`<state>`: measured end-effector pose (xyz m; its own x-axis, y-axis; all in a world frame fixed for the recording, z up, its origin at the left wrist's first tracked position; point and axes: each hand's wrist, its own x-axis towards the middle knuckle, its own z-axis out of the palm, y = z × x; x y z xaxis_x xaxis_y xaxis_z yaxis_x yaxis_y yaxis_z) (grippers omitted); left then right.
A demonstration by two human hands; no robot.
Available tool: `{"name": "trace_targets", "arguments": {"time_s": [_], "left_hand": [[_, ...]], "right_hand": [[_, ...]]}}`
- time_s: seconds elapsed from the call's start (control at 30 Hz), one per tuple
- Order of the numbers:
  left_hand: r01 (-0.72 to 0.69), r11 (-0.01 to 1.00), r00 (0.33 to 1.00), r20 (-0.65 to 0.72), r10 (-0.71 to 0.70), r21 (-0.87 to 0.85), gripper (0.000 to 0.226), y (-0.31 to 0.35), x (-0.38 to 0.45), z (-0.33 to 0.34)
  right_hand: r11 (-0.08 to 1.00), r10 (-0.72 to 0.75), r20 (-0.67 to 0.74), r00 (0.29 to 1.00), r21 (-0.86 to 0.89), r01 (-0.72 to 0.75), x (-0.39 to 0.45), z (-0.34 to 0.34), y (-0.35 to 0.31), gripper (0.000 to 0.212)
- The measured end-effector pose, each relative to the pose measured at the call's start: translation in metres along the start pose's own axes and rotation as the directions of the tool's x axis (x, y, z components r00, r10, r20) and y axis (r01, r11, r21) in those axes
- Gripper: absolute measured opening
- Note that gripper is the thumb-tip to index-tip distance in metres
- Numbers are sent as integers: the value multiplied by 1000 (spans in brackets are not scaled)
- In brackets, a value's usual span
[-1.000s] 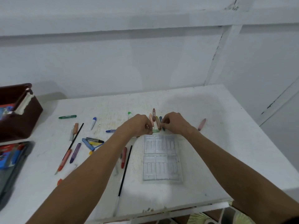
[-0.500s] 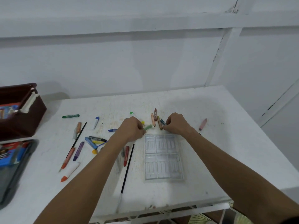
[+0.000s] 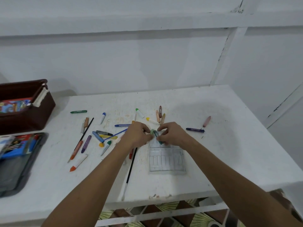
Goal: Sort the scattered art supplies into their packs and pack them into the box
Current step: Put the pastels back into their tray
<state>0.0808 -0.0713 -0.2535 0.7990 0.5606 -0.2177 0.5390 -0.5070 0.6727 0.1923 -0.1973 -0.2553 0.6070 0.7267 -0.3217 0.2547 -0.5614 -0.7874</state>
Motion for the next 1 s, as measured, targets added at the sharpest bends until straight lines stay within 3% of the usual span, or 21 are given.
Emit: {"name": "trace_targets", "arguments": {"time_s": [0.37,0.57,0.77,1.0], "left_hand": [[21,1000,1000,-19,-21,6,19,-6,-8,12],[-19,999,1000,8,18,50,15,-12,-6,8],[-89,995,996,22,88,47,28,-17,-4,10],[-135,967,990,69,123,215,34,-18,2,7]], "right_hand": [[970,-151,-38,988,-199,140,-1,9,6,25],[966,-208,9,978,-157,207,-2,11,8,27],[942,-270,33,962,-198,271,-3,16,8,34],[882,-349,12,937,-334,333,-6,19,6,39]]}}
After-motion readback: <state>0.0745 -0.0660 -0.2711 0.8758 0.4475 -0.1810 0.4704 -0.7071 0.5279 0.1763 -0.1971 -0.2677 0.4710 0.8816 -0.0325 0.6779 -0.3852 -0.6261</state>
